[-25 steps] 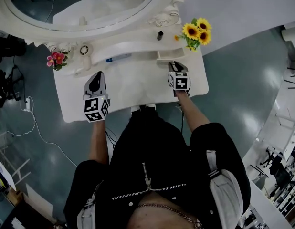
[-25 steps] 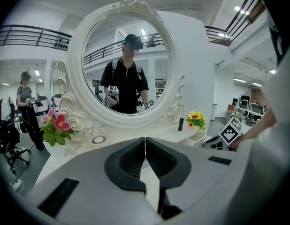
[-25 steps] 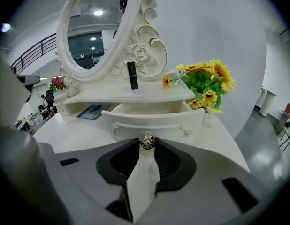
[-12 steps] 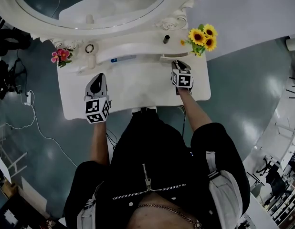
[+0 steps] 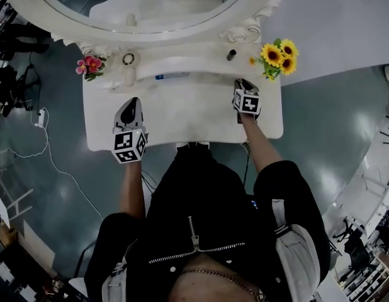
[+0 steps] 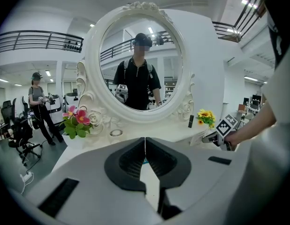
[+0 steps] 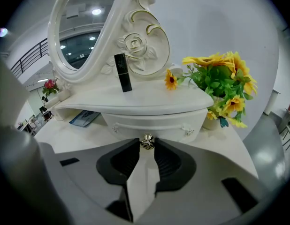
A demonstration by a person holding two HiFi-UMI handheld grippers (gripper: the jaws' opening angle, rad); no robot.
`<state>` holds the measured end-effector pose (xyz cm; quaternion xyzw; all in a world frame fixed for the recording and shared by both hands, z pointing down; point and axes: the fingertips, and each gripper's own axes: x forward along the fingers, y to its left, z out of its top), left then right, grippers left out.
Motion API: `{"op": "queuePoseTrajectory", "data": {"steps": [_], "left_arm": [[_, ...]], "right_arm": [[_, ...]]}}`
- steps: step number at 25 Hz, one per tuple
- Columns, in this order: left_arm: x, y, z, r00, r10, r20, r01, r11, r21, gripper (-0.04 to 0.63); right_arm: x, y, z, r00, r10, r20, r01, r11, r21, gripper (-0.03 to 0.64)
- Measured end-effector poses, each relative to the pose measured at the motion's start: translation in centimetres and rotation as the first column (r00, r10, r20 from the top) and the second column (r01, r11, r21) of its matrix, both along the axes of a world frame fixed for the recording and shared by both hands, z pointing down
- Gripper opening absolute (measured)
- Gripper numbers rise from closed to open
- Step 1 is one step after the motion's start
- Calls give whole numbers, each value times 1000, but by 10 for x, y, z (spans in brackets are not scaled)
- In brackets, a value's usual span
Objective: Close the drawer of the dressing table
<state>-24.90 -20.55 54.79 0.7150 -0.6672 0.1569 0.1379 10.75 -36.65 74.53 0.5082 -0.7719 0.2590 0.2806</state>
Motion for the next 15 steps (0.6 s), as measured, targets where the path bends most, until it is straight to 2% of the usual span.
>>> {"op": "queuePoseTrajectory", "data": {"steps": [15], "left_arm": [[-13,7,2,1000,-21,5,21,1000,-13,21]], "right_arm": [[-6,-21,0,1000,-10,-7,10,1000,22,106]]}}
